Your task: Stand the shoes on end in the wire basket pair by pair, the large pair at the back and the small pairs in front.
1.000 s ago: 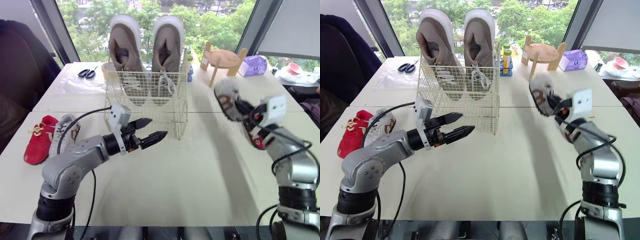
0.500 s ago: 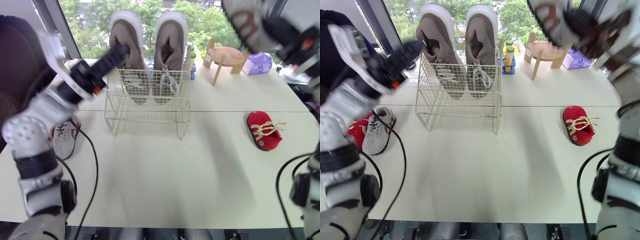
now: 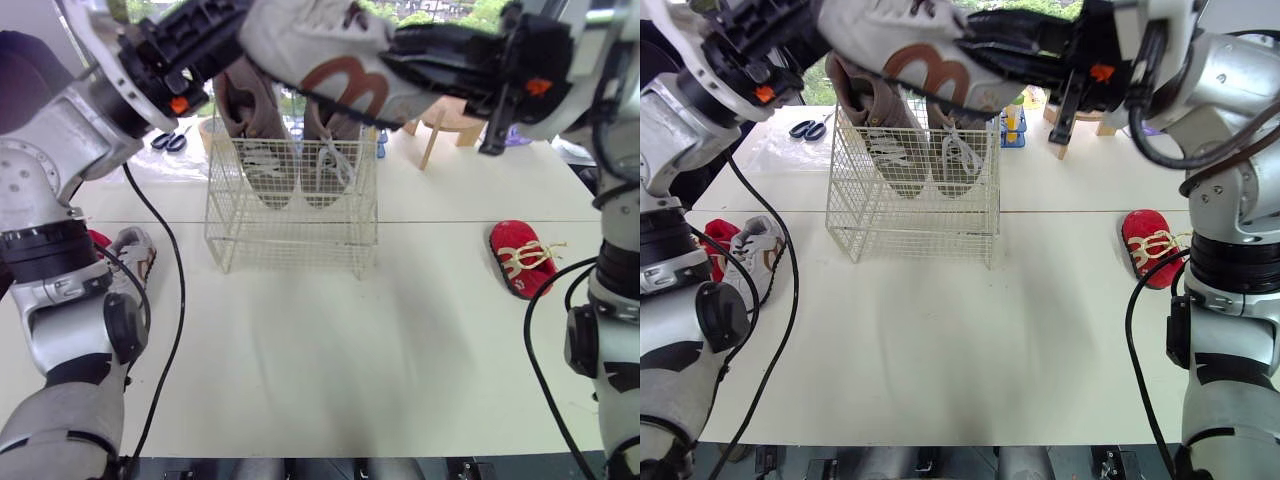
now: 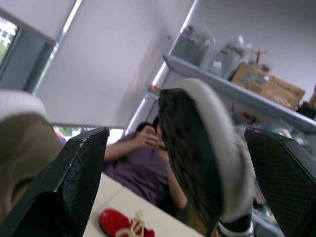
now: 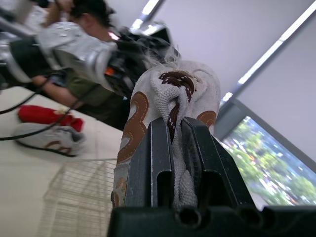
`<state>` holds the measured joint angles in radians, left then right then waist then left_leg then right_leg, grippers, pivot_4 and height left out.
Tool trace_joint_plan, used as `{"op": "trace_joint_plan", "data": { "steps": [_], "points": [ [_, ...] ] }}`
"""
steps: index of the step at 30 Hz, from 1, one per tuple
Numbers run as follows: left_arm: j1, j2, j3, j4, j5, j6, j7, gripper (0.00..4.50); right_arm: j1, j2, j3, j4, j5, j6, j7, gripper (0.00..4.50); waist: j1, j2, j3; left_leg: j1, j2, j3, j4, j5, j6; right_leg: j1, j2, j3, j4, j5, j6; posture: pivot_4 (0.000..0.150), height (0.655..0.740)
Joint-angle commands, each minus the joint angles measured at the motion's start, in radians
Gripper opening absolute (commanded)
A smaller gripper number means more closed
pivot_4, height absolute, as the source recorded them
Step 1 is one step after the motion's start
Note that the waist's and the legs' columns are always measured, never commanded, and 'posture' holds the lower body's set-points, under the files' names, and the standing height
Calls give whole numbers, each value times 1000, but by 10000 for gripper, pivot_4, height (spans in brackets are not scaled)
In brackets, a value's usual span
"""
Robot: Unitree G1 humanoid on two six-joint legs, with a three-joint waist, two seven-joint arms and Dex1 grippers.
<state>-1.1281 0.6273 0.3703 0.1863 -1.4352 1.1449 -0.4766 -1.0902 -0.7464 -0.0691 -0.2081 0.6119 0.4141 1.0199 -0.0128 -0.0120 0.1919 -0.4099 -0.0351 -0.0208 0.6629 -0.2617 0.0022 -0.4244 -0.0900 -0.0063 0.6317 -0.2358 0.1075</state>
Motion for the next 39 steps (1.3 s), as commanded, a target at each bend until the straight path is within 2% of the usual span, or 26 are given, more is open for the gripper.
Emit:
{"op": "trace_joint_plan", "data": {
  "steps": [1, 4, 7, 11, 14, 15, 17, 19, 22, 25, 28, 32, 35, 39],
  "points": [
    [-57, 23, -8, 1, 9, 24, -23, 45000, -55, 11, -9, -11, 6, -36, 27, 203, 0, 0, 0, 0, 0, 0, 0, 0, 0, 0, 0, 0, 0, 0, 0, 1500, 7400],
    [-78, 30, -12, 10, 4, 57, -59, 45000, -58, 17, 8, -2, -13, -59, 51, 203, 1, 0, 0, 0, 0, 0, 0, 0, 0, 0, 0, 0, 0, 0, 0, 1500, 7400],
    [-78, 40, -13, 13, -4, 90, -81, 36625, -55, 23, 19, 9, -31, -83, 70, 0, 0, 0, 0, 0, 0, 0, 0, 0, 0, 0, 0, 0, 0, 0, 0, 1500, 7400],
    [-78, 40, 0, 18, -8, 102, -74, 16204, -53, 29, 20, 14, -41, -94, 72, 0, 0, 0, 0, 0, 0, 0, 0, 0, -1, -1, 0, 0, 0, 0, 0, 1500, 7400],
    [-78, 34, 14, 24, -15, 95, -33, 3952, -45, 35, 18, 11, -40, -92, 63, 0, 1, 0, 0, 0, 0, 0, 0, 0, -1, -1, -1, 0, 1, 0, 0, 1500, 7400],
    [-78, 30, 24, 31, -22, 89, -20, 2843, -40, 38, 15, 13, -41, -88, 54, 0, 1, 0, 0, 0, 0, 0, 0, 0, -1, -1, -1, 0, 1, 0, 0, 1500, 7400],
    [-73, 19, 51, 30, -42, 67, 15, 2828, -21, 45, -15, 30, -22, -48, 10, 8948, 1, 0, 0, 0, -1, 0, 0, 0, -1, -1, -1, 0, 1, 0, 0, 1500, 7400],
    [-57, -13, 101, 15, -74, 15, 78, 2828, 7, 86, -99, 70, 58, 31, -97, 16000, 2, 0, 0, 0, -1, 0, 0, 0, -1, -1, -2, 0, 1, 0, 0, 1500, 7400],
    [-12, -111, 176, -41, -144, -97, 217, 2828, 76, 234, -275, 104, 276, 151, -363, 31497, 3, -2, -1, 0, -1, -1, 0, 0, -1, 0, -6, 1, 1, 0, 0, 1500, 7400],
    [30, -248, 203, -148, -183, -238, 331, 2828, 115, 463, -405, 66, 574, 163, -718, 44376, 3, -1, -1, 0, -1, -1, -1, 1, -3, -1, -7, 1, 1, 1, 0, 1500, 7400],
    [46, -368, 202, -238, -182, -364, 387, 2828, 162, 650, -420, -19, 754, 131, -942, 44376, 2, -1, -1, -2, -1, -1, -2, 4, -8, -4, -7, 1, 1, 1, -1, 1500, 7400],
    [69, -464, 151, -251, -139, -447, 378, 2828, 194, 801, -314, -84, 777, 105, -1048, 44376, -2, -1, -1, -3, -2, 1, -2, 4, -8, -6, -6, 1, 1, 1, -1, 1500, 7400],
    [90, -481, 107, -253, -141, -444, 371, 2828, 197, 825, -267, -97, 772, 100, -1053, 44376, -1, -1, -1, -3, -2, 2, -2, 1, -2, -6, -3, 1, 3, 1, -1, 1500, 7400],
    [122, -488, 68, -264, -142, -455, 378, 2828, 209, 795, -231, -97, 771, 109, -1023, 44376, 2, -1, -1, -3, -2, 1, 0, 1, -1, -4, -1, 1, 3, 1, -1, 1500, 7400]
  ]
}}
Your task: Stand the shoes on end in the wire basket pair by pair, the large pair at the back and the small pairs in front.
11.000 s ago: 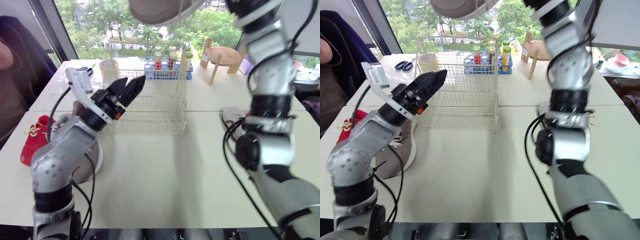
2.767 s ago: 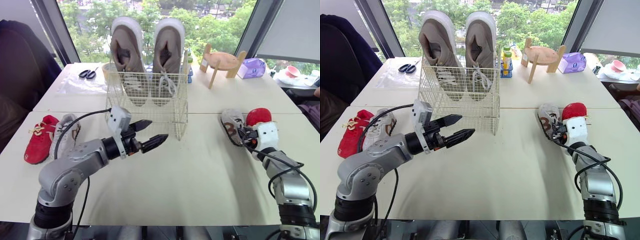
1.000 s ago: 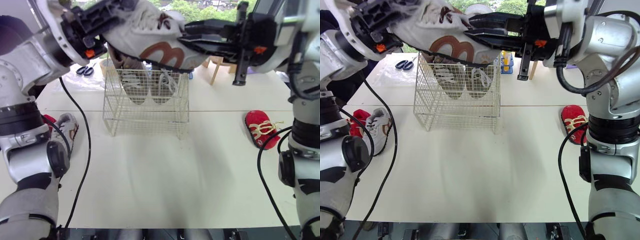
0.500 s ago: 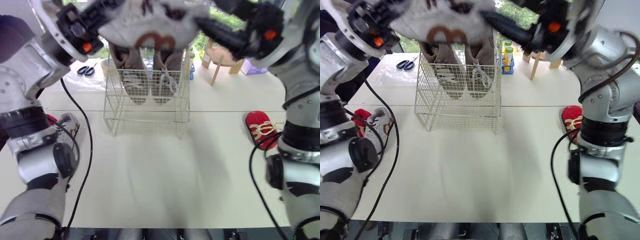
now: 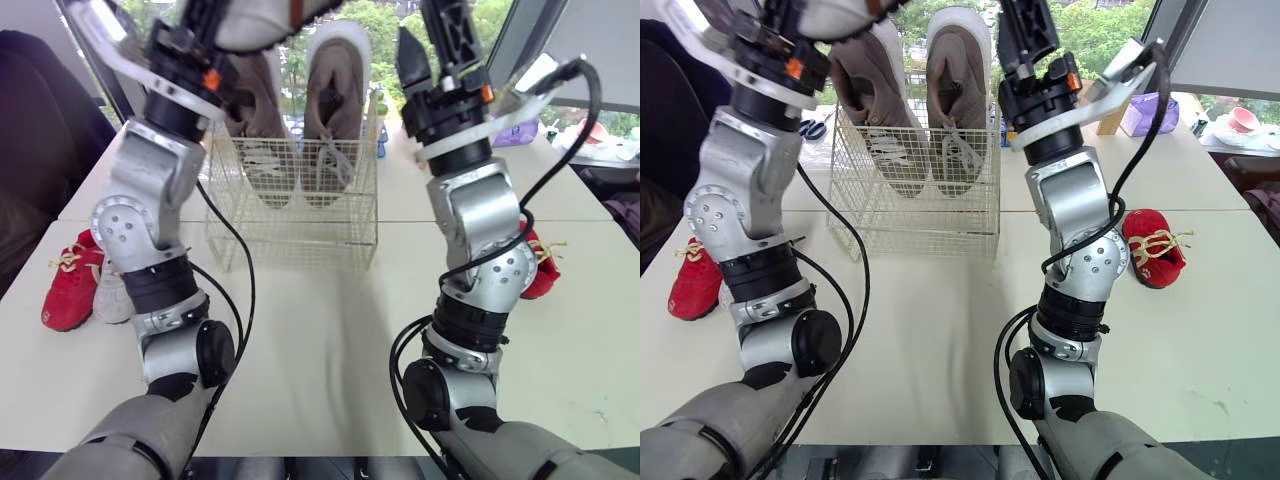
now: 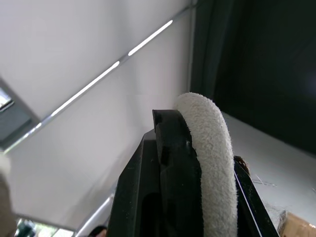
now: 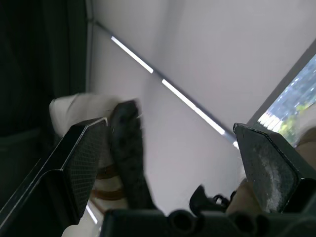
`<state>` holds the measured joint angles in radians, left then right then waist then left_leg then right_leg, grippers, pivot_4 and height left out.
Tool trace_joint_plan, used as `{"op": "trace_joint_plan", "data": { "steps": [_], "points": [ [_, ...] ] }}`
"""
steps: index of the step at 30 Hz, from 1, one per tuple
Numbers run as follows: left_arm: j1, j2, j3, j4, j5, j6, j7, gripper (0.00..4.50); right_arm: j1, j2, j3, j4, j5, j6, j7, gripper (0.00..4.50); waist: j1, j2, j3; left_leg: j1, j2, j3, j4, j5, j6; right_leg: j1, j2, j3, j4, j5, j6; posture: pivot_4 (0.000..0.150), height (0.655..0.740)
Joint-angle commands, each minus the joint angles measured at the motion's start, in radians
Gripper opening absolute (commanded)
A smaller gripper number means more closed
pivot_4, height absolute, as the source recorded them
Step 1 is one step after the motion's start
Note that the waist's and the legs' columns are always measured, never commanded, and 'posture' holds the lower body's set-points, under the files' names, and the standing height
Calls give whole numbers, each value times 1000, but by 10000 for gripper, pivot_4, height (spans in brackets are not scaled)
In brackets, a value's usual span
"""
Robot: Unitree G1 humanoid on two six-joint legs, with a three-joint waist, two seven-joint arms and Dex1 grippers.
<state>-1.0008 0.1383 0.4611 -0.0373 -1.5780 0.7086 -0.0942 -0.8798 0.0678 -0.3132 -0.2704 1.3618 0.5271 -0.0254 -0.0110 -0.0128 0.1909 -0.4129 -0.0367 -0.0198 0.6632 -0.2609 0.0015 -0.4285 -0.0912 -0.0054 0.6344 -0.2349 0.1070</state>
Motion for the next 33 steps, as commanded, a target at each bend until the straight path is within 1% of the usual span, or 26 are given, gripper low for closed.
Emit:
{"op": "trace_joint_plan", "data": {
  "steps": [1, 7, 10, 17, 20, 23, 25, 26, 27, 29, 30, 33],
  "points": [
    [1, -2, -29, -42, 0, -22, -1, 2828, -1, -24, 19, -35, 25, -4, 29, 44376, 0, 0, 0, 0, 0, 0, 0, 0, 0, 0, 0, 0, 0, 0, 0, 1500, 7400],
    [56, 2, -72, -42, 50, -35, 5, 2828, -20, -31, 33, -32, 48, -23, 52, 44376, -3, 0, 0, 1, 1, 0, 0, 0, 0, 1, 2, 0, 0, 0, 0, 1500, 7400],
    [69, 18, -100, -37, 95, -31, -12, 2828, -21, -36, 41, -29, 50, -24, 59, 44376, -4, 0, 0, 1, 1, 0, 0, 0, 0, 0, 3, 0, 0, 0, 0, 1500, 7400],
    [87, 26, -143, -51, 155, -19, -44, 2828, -22, -49, 54, -13, 33, -21, 67, 44376, -2, 0, 0, 1, 1, 0, 0, 0, 0, 1, 3, 0, 0, 0, 0, 1500, 7400],
    [95, 27, -156, -68, 176, -14, -54, 2828, -17, -55, 69, -10, 16, -15, 73, 36785, -2, 0, 0, 1, 1, 0, 0, 0, 0, 1, 3, 0, 0, 0, 0, 1500, 7400],
    [98, 27, -155, -74, 183, -14, -54, 2828, -17, -55, 75, -8, 8, -13, 78, 22255, -3, 0, 0, 1, 2, 0, 0, 0, 0, 1, 3, 0, 0, 0, 0, 1500, 7400],
    [101, 32, -152, -79, 185, -11, -55, 2828, -19, -55, 75, -3, 6, -11, 80, 14229, -3, 0, 0, 1, 2, 0, 0, 0, 0, 1, 3, 0, 0, 0, 0, 1500, 7400],
    [104, 36, -150, -85, 184, -9, -59, 2828, -21, -54, 73, -1, 6, -12, 78, 10653, -3, 0, 0, 1, 2, 0, 0, 0, 0, 1, 3, 0, 0, 0, 0, 1500, 7400],
    [111, 43, -148, -96, 187, -10, -77, 2828, -25, -53, 69, 3, 7, -13, 77, 9196, -3, 0, 0, 1, 2, 0, 0, 0, 0, 1, 3, 0, 0, 0, 0, 1500, 7400],
    [124, 59, -145, -111, 173, 3, -80, 13104, -33, -54, 64, 11, 11, -13, 78, 8927, -4, 0, 0, 1, 2, 0, 0, 0, 0, 1, 3, 0, 0, 0, 0, 1500, 7400],
    [131, 70, -145, -121, 164, 13, -85, 15797, -36, -55, 62, 15, 11, -14, 80, 8927, -4, 0, 0, 1, 2, 0, 0, 0, 0, 1, 3, 0, 0, 0, 0, 1500, 7400],
    [161, 112, -145, -163, 164, 32, -49, 31408, -37, -70, 50, 15, 24, -10, 94, 8927, -4, 0, 0, 1, 2, -1, 0, 0, 0, 1, 3, 0, 0, 0, 0, 1500, 7400]
  ]
}}
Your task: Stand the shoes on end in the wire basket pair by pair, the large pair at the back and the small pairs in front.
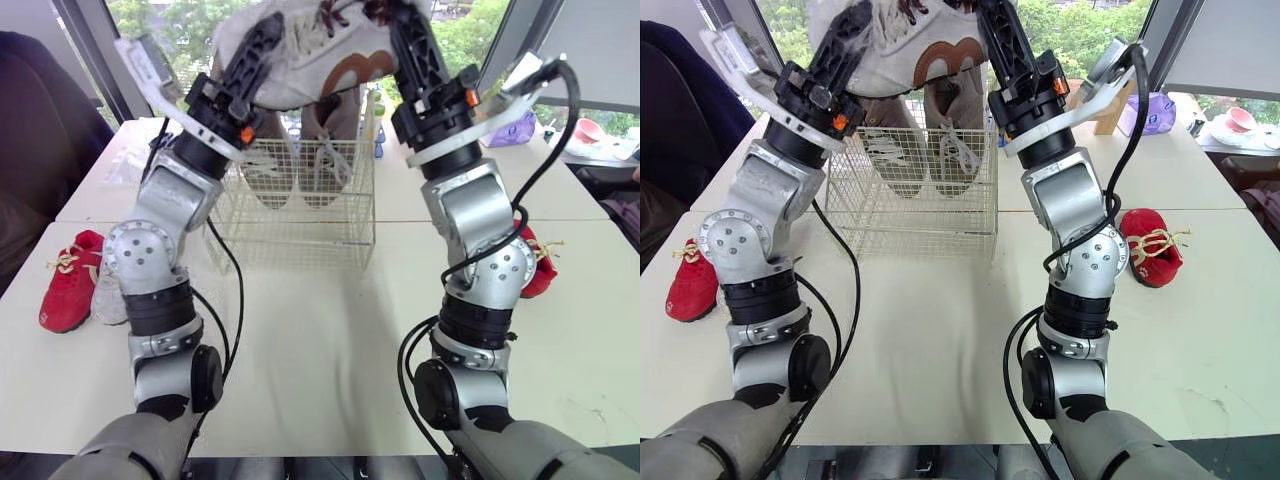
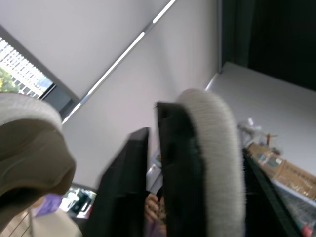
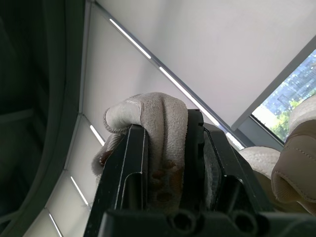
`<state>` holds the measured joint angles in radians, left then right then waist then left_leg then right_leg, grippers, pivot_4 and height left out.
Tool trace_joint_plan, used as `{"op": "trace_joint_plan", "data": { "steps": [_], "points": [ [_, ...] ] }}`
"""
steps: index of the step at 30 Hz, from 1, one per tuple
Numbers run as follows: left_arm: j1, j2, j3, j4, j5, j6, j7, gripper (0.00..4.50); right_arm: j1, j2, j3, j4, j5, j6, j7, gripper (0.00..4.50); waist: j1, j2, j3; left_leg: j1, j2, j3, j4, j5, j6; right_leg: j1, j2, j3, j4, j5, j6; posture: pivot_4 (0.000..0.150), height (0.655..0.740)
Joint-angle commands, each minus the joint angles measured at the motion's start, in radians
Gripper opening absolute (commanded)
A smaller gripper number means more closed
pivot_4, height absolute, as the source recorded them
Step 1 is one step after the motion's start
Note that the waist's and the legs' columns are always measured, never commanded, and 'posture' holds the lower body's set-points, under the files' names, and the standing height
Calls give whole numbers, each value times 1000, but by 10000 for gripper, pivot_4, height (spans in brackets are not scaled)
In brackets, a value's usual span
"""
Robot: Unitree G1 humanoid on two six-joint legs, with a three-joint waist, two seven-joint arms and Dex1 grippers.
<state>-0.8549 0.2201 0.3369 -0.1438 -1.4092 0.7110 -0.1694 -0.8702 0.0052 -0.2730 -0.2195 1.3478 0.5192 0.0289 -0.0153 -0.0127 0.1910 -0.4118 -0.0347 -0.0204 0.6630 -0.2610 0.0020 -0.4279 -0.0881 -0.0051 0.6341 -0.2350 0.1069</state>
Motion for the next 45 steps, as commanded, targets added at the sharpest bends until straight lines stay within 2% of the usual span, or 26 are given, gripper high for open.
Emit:
{"op": "trace_joint_plan", "data": {
  "steps": [1, 2, 3, 7, 12, 15, 19, 21, 30, 36, 42, 44, 45],
  "points": [
    [31, 50, -20, -73, -2, 39, 43, 36916, -52, -17, 3, -31, 44, -1, 49, 8927, 0, 0, 0, 0, 0, 0, 0, 0, 0, 0, 0, 0, 0, 0, 0, 1500, 7400],
    [51, 72, -19, -94, 0, 49, 55, 41990, -61, -31, -5, -21, 48, 1, 62, 8927, 0, 0, 0, 0, 0, 0, 0, 0, 0, 0, 0, 0, 0, 0, 0, 1500, 7400],
    [63, 87, -20, -107, -1, 56, 62, 44711, -69, -40, -10, -13, 50, 2, 71, 8927, 0, 0, 0, 0, 0, 0, 0, 0, 0, 0, 0, 0, 0, 0, 0, 1500, 7400],
    [196, 192, 17, -231, -63, 96, 117, 44711, -161, -210, -72, 135, 8, 18, 236, 8927, -1, 1, 0, 0, 0, 0, 0, 0, 0, 0, 0, 0, 0, 0, 0, 1500, 7400],
    [406, 343, 42, -389, -96, 131, 199, 44711, -281, -502, -59, 426, -174, 23, 582, 8927, 4, 1, 1, 0, 0, 0, -1, 0, 1, 1, -1, 0, -2, 0, 0, 1500, 7400],
    [504, 388, 83, -435, -161, 104, 234, 44711, -352, -598, -13, 574, -297, -4, 772, 8927, 1, 1, 1, 0, 0, 0, -1, -1, 1, 2, -1, 1, -4, 0, -1, 1500, 7400],
    [582, 452, 109, -480, -177, 88, 230, 44711, -408, -677, 104, 695, -483, -46, 1040, 8927, -1, 1, 1, 1, 1, 1, -2, -1, 1, 1, -2, 2, -3, -1, -1, 1500, 7400],
    [601, 475, 111, -491, -175, 79, 221, 44711, -426, -683, 161, 736, -570, -89, 1134, 8927, 0, 1, 1, 1, 1, 1, -2, -1, 1, 1, -2, 2, -3, -1, -2, 1500, 7400],
    [592, 482, 73, -485, -165, 28, 233, 44711, -438, -590, 321, 855, -893, -413, 1271, 8927, 4, 1, 1, 1, -1, 1, -2, -1, 0, 1, -4, 2, -4, 0, -1, 1500, 7400],
    [579, 485, 46, -469, -150, 16, 227, 44711, -456, -558, 352, 950, -1002, -495, 1327, 8927, 4, 1, 1, 1, -2, 1, -2, -1, 0, 1, -6, 2, -4, 0, -1, 1500, 7400],
    [558, 473, 14, -454, -126, 10, 218, 44711, -493, -515, 361, 1169, -1120, -631, 1305, 8927, 1, 1, 1, 1, -2, 1, -3, 0, -1, 1, -5, 2, -4, 0, -1, 1500, 7400],
    [558, 472, 9, -452, -120, 6, 216, 45000, -508, -503, 349, 1221, -1132, -652, 1302, 18568, 1, 1, 1, 1, -2, 1, -3, 0, -2, 1, -5, 2, -4, 0, -1, 1500, 7400],
    [559, 473, 5, -451, -114, 5, 214, 45000, -511, -501, 351, 1241, -1146, -668, 1302, 22025, 1, 1, 1, 1, -2, 1, -3, 0, -2, 1, -5, 2, -4, 0, -1, 1500, 7400]
  ]
}}
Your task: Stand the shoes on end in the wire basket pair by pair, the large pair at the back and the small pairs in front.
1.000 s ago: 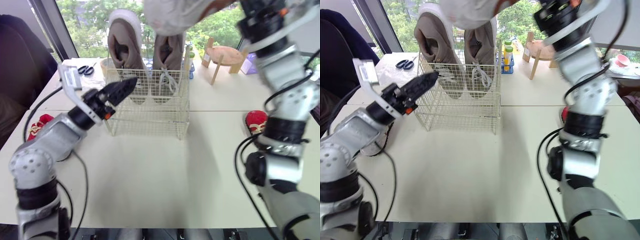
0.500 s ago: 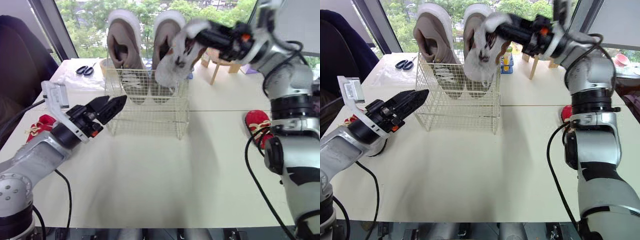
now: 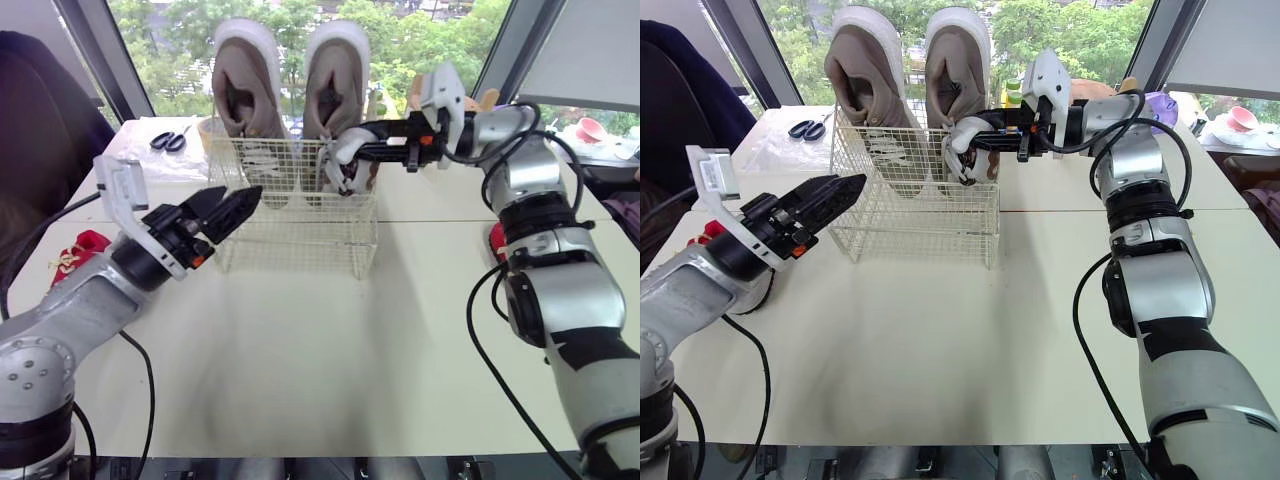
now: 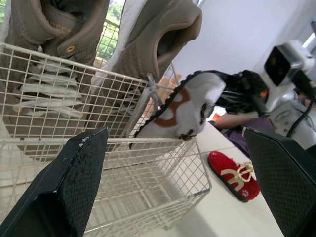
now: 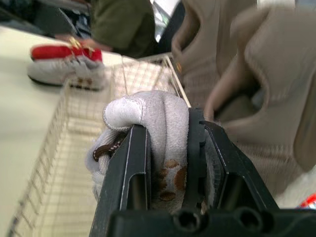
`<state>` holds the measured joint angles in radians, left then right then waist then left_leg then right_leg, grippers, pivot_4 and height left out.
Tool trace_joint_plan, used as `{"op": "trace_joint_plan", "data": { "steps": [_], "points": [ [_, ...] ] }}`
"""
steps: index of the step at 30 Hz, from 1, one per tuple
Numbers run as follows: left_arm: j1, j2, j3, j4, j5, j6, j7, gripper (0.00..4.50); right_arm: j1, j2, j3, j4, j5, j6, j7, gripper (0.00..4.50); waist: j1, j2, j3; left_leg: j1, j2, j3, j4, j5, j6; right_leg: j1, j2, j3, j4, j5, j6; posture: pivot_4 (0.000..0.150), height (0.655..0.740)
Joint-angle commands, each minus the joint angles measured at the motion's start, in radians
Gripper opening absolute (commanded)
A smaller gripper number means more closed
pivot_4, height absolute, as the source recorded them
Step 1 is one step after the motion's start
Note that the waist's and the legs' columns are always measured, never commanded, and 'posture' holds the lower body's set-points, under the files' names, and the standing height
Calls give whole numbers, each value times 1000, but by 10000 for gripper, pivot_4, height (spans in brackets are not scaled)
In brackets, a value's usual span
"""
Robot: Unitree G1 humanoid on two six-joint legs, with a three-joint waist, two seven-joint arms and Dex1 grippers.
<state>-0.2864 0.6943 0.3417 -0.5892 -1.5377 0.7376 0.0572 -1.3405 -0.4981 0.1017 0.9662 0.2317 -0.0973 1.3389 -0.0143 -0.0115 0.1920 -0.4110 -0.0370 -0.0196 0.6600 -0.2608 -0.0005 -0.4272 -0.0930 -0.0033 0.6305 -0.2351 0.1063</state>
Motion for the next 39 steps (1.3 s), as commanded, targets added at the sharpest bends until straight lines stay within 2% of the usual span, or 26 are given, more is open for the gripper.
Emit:
{"op": "trace_joint_plan", "data": {
  "steps": [1, 5, 6, 12, 18, 20, 22, 27, 29, 32, 39],
  "points": [
    [-9, -1, -3, -6, 19, -23, -13, 45000, -44, 4, -23, 71, -42, -70, -15, 24038, 2, 0, 0, 0, 0, 0, 0, 0, 0, 0, 0, 0, 0, 0, 0, 1500, 7400],
    [-5, -4, -10, -12, 25, -28, -10, 45000, -58, -1, -46, 93, -51, -95, -7, 43475, 1, 0, 0, 0, -1, 0, 0, 0, 0, 0, 0, 0, 0, 0, 0, 1500, 7400],
    [-2, -3, -10, -16, 24, -28, -9, 45000, -62, -8, -58, 82, -39, -79, 11, 44372, 0, 0, 0, 0, -1, 0, 0, 0, 0, 0, 0, 0, 0, 0, 0, 1500, 7400],
    [11, 7, -6, -16, 25, -21, -16, 45000, -67, -89, -114, -49, 7, 49, 92, 44372, 2, 0, 0, 0, 0, 0, 0, 0, 0, 0, 0, 0, 0, 0, 0, 1500, 7400],
    [9, 46, 14, 8, 64, -11, -12, 45000, -63, -158, -206, -246, 110, 243, 70, 44372, 2, 0, 0, 0, 0, 0, 0, -1, 1, 0, -1, 0, 0, 0, 0, 1500, 7400],
    [5, 107, 15, 49, 195, 11, 46, 45000, -46, -158, -266, -377, 223, 396, 51, 44372, 0, 0, 0, 0, 0, 0, -1, -1, 1, 0, -2, 0, 0, 0, 0, 1500, 7400],
    [-29, 201, 13, 168, 266, 103, 159, 45000, 6, -154, -307, -549, 362, 600, 30, 44372, 0, 0, 0, 0, 0, 0, -3, 0, 1, -1, -2, 0, 0, 0, 0, 1500, 7400],
    [-205, 400, -34, 451, 255, 388, 133, 45000, 211, -167, -258, -947, 554, 919, -24, 44372, 3, -3, 0, 2, 1, -3, -8, 1, -1, -1, 0, -2, 0, 0, 0, 1500, 7400],
    [-305, 416, -87, 555, 288, 491, 130, 45000, 277, -186, -219, -1054, 565, 946, -24, 44372, 6, -2, 0, 2, -1, -2, -7, 1, 0, -1, 0, -2, 0, 0, 0, 1500, 7400],
    [-448, 403, -206, 676, 425, 572, 71, 45000, 371, -220, -145, -1184, 539, 941, -16, 44372, 9, -3, 0, 2, -2, -2, -7, 1, 0, -1, 0, -2, 1, 0, 0, 1500, 7400],
    [-658, 326, -407, 917, 726, 585, -127, 45000, 467, -252, -63, -1288, 464, 869, -50, 44372, 0, -4, 0, 2, -1, -1, -7, 1, -1, -1, 1, -2, 1, 0, 1, 1500, 7400]
  ]
}}
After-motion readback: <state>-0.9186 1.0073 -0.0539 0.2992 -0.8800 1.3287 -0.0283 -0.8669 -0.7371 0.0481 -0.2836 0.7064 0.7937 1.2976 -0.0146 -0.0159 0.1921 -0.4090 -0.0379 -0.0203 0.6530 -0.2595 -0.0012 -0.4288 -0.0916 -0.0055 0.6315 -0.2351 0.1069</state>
